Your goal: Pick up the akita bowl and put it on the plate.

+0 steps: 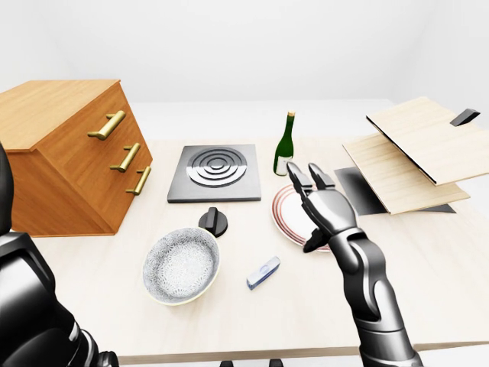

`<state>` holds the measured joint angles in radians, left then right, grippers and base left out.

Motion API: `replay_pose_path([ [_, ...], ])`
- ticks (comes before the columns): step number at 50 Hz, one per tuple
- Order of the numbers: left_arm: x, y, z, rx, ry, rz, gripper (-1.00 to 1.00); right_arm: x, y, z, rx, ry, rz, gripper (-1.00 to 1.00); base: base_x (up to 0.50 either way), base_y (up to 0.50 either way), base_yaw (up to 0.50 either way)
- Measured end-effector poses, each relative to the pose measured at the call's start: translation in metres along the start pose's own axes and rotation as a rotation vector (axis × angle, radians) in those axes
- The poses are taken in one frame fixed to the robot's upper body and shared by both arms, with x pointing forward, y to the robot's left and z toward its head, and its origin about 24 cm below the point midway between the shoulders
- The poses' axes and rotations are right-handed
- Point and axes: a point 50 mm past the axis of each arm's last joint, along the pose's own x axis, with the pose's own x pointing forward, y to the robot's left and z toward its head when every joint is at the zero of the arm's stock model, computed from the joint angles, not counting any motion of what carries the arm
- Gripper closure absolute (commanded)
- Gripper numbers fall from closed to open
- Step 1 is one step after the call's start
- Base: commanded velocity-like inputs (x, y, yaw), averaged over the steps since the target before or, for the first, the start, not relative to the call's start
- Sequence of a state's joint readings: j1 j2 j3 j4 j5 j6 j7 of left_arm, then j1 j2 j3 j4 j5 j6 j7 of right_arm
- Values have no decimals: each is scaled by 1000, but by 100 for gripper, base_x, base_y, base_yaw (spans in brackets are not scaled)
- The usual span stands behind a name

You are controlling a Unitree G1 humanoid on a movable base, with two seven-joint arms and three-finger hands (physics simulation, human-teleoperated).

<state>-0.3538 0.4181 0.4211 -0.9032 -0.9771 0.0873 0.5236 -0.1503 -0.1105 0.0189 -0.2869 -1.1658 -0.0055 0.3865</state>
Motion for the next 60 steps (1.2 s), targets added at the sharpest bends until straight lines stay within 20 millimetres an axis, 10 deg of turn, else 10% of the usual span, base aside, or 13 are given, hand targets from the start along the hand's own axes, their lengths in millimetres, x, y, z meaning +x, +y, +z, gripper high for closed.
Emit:
replay_pose_path([
  [60, 3, 1, -1, -15, 15, -5, -100, -51, 55, 160, 44, -444, 154, -100, 0, 0, 0],
])
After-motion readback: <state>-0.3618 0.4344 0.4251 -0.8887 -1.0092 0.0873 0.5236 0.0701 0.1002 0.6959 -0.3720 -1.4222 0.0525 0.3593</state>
